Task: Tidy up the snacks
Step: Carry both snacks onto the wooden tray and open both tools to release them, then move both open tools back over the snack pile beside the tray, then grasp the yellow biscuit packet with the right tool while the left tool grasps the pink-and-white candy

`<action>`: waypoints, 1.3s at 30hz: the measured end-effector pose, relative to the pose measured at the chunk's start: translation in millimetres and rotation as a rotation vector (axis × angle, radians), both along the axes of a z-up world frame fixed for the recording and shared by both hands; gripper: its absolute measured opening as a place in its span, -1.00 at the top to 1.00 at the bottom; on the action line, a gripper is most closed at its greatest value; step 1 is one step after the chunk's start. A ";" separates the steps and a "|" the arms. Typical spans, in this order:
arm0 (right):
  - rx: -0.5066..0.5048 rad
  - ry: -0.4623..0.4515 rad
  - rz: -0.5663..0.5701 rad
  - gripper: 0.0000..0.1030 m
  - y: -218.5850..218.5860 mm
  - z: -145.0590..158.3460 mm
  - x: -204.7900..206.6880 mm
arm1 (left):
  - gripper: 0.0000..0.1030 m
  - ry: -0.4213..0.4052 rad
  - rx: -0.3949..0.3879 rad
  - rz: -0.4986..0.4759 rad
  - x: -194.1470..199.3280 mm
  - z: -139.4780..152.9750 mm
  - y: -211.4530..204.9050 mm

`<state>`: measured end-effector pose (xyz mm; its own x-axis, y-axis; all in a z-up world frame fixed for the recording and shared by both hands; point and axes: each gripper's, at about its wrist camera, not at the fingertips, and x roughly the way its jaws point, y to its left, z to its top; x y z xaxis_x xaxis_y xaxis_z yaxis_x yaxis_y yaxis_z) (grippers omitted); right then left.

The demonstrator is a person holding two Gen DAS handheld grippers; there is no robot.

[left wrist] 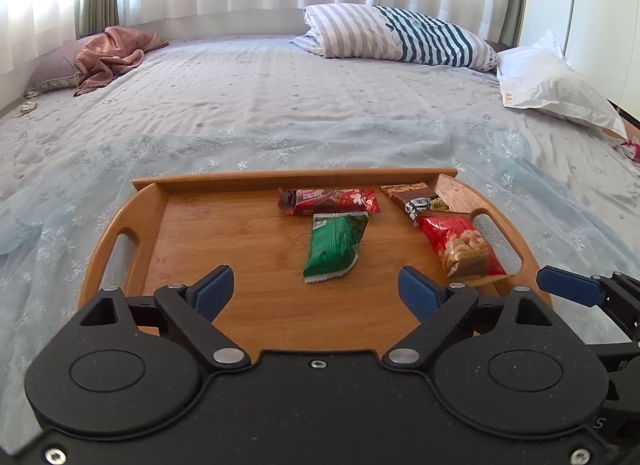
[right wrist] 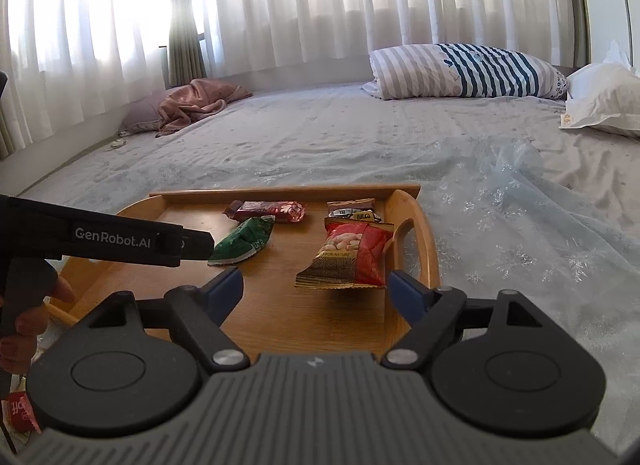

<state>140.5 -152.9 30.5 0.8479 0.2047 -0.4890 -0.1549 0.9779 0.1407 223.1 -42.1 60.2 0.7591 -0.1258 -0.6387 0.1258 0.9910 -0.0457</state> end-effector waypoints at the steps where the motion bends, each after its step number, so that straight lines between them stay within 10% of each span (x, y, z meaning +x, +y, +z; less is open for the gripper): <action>1: -0.002 -0.002 0.002 -0.74 1.1 0.7 -3.6 | -0.75 -0.003 -0.002 0.000 -5.8 1.4 2.2; 28: -0.041 -0.068 -0.003 -0.91 27.5 -10.1 -111.7 | -0.85 -0.050 -0.036 0.032 -155.2 -4.6 63.2; 39: -0.066 -0.074 -0.036 -0.91 41.7 -27.1 -139.6 | -0.27 -0.021 -0.025 -0.030 -169.0 -16.9 59.7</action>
<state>0.8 -111.2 3.4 0.8886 0.1431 -0.4358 -0.1272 0.9897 0.0655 54.2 17.6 43.2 0.7679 -0.1640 -0.6192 0.1563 0.9854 -0.0672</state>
